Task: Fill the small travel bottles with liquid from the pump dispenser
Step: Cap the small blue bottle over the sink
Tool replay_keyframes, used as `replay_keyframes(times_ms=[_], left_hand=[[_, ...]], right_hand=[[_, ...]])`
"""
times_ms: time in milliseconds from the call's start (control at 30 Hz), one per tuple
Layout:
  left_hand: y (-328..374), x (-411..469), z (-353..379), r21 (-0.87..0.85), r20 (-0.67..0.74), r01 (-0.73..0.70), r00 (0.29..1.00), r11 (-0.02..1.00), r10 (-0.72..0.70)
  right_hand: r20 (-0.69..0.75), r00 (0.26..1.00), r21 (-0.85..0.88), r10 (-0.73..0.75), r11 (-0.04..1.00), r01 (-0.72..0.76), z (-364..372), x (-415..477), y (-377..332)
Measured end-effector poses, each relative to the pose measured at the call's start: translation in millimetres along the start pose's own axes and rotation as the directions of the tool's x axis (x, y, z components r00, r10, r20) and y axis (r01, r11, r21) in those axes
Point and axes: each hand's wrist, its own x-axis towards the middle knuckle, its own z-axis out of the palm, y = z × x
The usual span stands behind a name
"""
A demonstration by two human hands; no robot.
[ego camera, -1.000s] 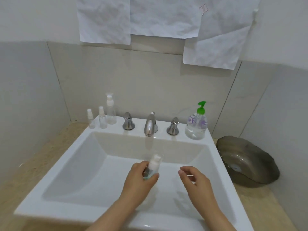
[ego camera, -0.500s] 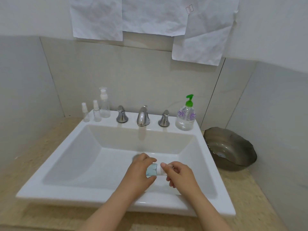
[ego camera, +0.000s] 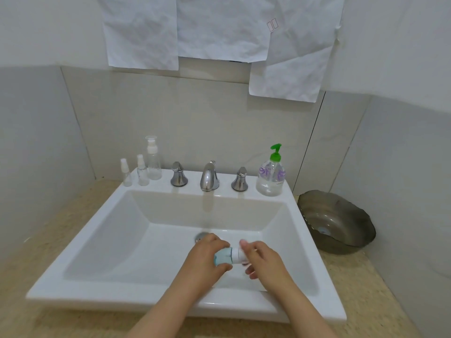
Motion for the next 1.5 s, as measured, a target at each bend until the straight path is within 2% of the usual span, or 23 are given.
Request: replay_keyframes(times_ms=[67, 133, 200, 367, 467, 533, 633, 733, 900, 1000, 1067, 1233, 1367, 1500], left_hand=[[0, 0, 0, -0.003, -0.003, 0.0, 1.0, 1.0, 0.0], [-1, 0, 0, 0.0, -0.011, -0.003, 1.0, 1.0, 0.003], [-2, 0, 0, -0.002, -0.023, -0.001, 1.0, 1.0, 0.001], [-1, -1, 0, -0.004, -0.007, 0.008, 1.0, 1.0, -0.008], [-3, 0, 0, 0.003, -0.014, 0.012, 1.0, 1.0, -0.012], [-2, 0, 0, 0.002, -0.014, 0.013, 1.0, 1.0, -0.013], [-1, 0, 1, -0.007, -0.013, 0.011, 1.0, 1.0, -0.011], [-1, 0, 0, 0.005, -0.007, 0.005, 1.0, 1.0, -0.005], [-1, 0, 0, 0.004, -0.009, 0.002, 1.0, 1.0, -0.002], [-1, -1, 1, 0.003, -0.008, -0.008, 1.0, 1.0, 0.008], [-1, -1, 1, 0.004, -0.008, -0.014, 1.0, 1.0, 0.014], [-1, 0, 1, 0.017, -0.007, -0.012, 1.0, 1.0, 0.012], [-5, 0, 3, -0.005, -0.017, 0.0, 1.0, 1.0, 0.0], [-9, -1, 7, -0.055, -0.013, -0.016, 1.0, 0.998, 0.016]], right_hand=[[-0.011, 1.0, -0.033, -0.004, 0.999, 0.004, 0, 0, 2], [-0.013, 0.997, -0.035, -0.07, 0.997, 0.07, -2, 2, 6], [0.036, 0.992, -0.048, -0.12, 0.991, 0.121, -4, 3, 7], [0.037, 0.999, 0.034, 0.0, 0.999, -0.001, 1, 4, 5], [0.028, 0.997, 0.018, -0.072, 0.997, 0.072, -4, 5, 9], [0.075, 0.99, 0.007, -0.122, 0.993, 0.122, -7, 5, 10], [0.076, 0.997, 0.066, 0.013, 0.998, -0.018, -3, 3, 3], [0.081, 0.994, 0.07, 0.071, 0.995, -0.077, -2, 2, -1], [0.149, 0.989, 0.09, -0.016, 0.996, 0.002, -11, 5, 9], [0.126, 0.987, 0.12, 0.096, 0.987, -0.111, -6, 2, 0], [0.106, 0.987, 0.106, 0.117, 0.986, -0.128, -5, 2, -2], [0.036, 0.999, 0.144, 0.003, 0.99, -0.008, -11, -3, 4], [-0.174, 0.983, 0.132, -0.064, 0.987, 0.088, -20, -17, 8], [-0.318, 0.947, 0.258, -0.044, 0.957, 0.131, -40, -31, 16]])
